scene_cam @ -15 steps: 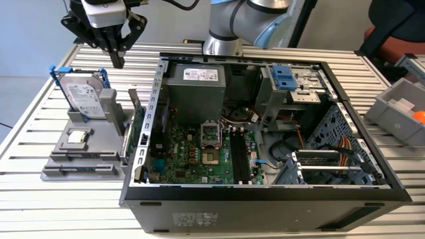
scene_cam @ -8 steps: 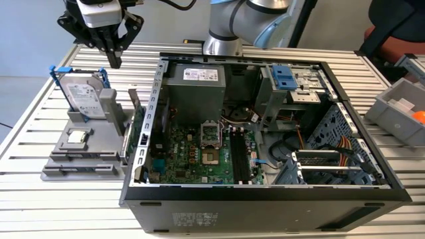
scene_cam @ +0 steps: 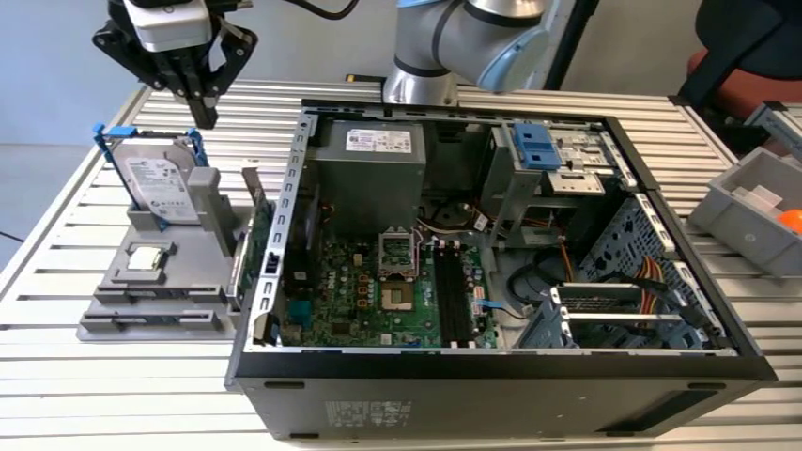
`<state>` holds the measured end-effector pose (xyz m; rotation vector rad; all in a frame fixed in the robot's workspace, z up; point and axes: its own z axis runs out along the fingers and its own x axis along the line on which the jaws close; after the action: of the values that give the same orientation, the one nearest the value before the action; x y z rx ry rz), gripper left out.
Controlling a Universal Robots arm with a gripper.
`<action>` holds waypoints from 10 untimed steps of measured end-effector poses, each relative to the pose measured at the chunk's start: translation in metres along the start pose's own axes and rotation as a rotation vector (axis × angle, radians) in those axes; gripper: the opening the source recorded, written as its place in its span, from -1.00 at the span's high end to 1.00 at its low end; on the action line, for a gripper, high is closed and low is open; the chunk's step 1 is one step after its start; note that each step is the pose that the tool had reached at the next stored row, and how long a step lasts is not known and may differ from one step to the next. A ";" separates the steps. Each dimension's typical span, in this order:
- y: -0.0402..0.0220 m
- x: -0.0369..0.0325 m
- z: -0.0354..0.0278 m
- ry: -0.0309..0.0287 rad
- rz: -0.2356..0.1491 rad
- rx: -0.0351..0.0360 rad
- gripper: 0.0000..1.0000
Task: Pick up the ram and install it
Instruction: 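Reach for the ram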
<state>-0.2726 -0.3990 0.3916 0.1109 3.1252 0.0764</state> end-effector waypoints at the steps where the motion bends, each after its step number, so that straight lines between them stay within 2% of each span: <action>1: -0.0002 0.0025 0.0000 -0.0001 0.000 -0.0001 1.00; 10: -0.0011 0.0158 -0.0002 0.0000 0.000 0.0000 1.00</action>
<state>-0.2884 -0.3990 0.3916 0.1107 3.1252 0.0765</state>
